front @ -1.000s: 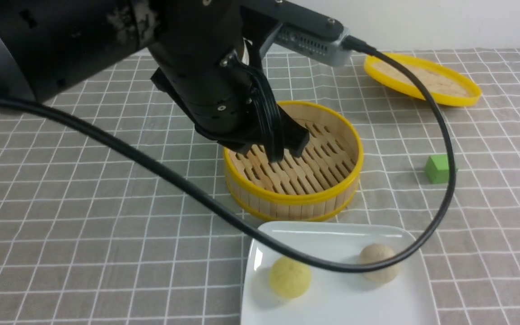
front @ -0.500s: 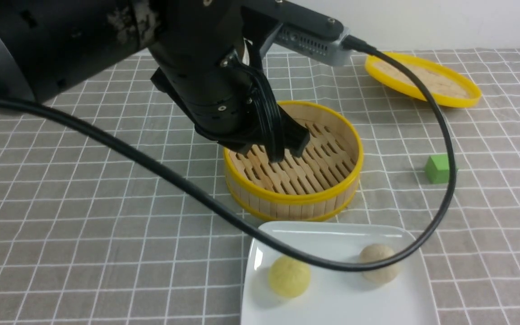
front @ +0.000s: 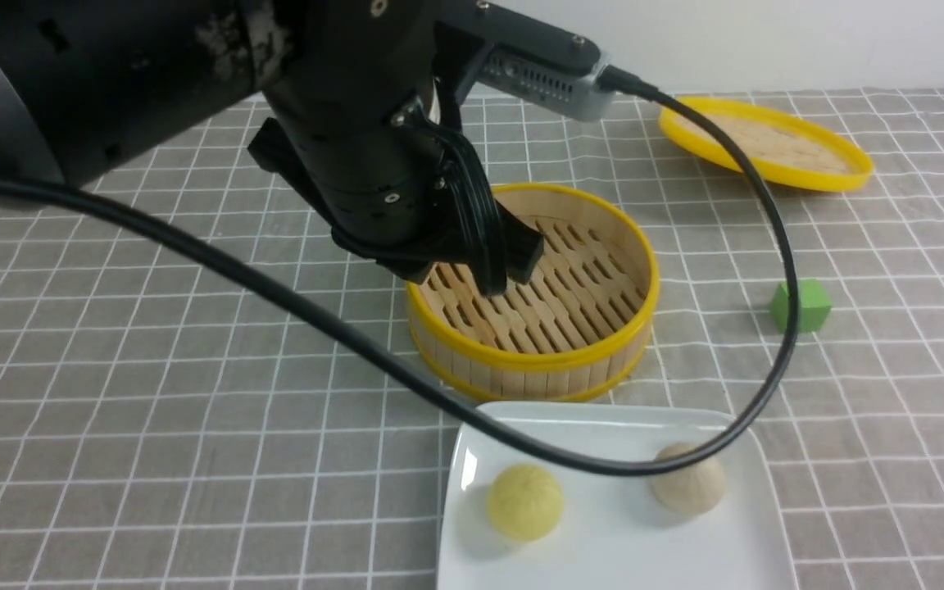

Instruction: Put the steamed buns into the plate on the grey tablecloth.

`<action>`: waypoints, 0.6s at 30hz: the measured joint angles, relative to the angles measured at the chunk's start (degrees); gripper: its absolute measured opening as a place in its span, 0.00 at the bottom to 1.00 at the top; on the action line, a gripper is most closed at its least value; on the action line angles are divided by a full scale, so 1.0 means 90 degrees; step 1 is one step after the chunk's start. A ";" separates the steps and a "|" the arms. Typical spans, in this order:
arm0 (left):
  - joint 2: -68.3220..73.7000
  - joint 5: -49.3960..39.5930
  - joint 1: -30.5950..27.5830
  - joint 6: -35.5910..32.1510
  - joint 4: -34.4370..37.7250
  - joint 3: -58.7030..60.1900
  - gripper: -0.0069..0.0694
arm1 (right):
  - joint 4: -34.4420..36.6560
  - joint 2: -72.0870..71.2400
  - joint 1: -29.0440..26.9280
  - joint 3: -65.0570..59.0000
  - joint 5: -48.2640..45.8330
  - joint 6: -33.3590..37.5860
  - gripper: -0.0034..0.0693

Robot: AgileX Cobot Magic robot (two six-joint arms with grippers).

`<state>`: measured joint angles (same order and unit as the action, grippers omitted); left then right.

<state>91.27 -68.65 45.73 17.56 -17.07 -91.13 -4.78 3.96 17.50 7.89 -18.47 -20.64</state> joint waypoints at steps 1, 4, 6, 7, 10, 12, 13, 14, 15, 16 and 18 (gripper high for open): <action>0.0000 0.0000 0.0000 0.0000 -0.0032 0.0000 0.12 | 0.0000 -0.0049 -0.0108 -0.0057 0.0000 0.0000 0.06; -0.0068 -0.0028 0.0000 0.0000 -0.0282 0.0000 0.12 | 0.0003 -0.0409 -0.0913 -0.0560 0.0000 0.0000 0.06; -0.0218 -0.0034 0.0000 0.0000 -0.0357 0.0000 0.12 | 0.0003 -0.0498 -0.1263 -0.0854 0.0000 0.0000 0.06; -0.0323 -0.0039 0.0000 0.0000 -0.0357 0.0000 0.12 | 0.0003 -0.0501 -0.1372 -0.0956 -0.0017 0.0000 0.06; -0.0712 -0.0073 0.0013 0.0000 -0.0357 0.0000 0.13 | 0.0014 -0.0501 -0.1523 -0.1011 -0.0097 0.0000 0.07; -0.1117 -0.0122 0.0012 -0.0006 -0.0364 0.0000 0.13 | 0.0014 -0.0501 -0.1545 -0.1004 -0.0165 0.0000 0.07; -0.1153 -0.0132 0.0012 -0.0006 -0.0364 0.0000 0.13 | 0.0020 -0.0501 -0.1545 -0.1004 -0.0178 0.0000 0.07; -0.1423 -0.0212 0.0012 -0.0006 -0.0412 0.0000 0.13 | 0.0020 -0.0506 -0.1551 -0.0998 -0.0205 0.0000 0.07; -0.1651 -0.0250 0.0012 -0.0006 -0.0473 0.0000 0.13 | 0.0020 -0.0506 -0.1588 -0.0997 -0.0226 0.0000 0.07; -0.1725 -0.0250 0.0012 -0.0006 -0.0483 0.0000 0.13 | 0.0020 -0.0506 -0.1598 -0.0997 -0.0225 0.0000 0.07; -0.2014 -0.0250 0.0012 -0.0006 -0.0585 -0.0007 0.13 | 0.0020 -0.0506 -0.1702 -0.0997 -0.0233 0.0000 0.07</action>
<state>73.14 -70.90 45.84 17.51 -22.34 -91.20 -4.59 -0.60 2.18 -1.08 -20.57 -20.64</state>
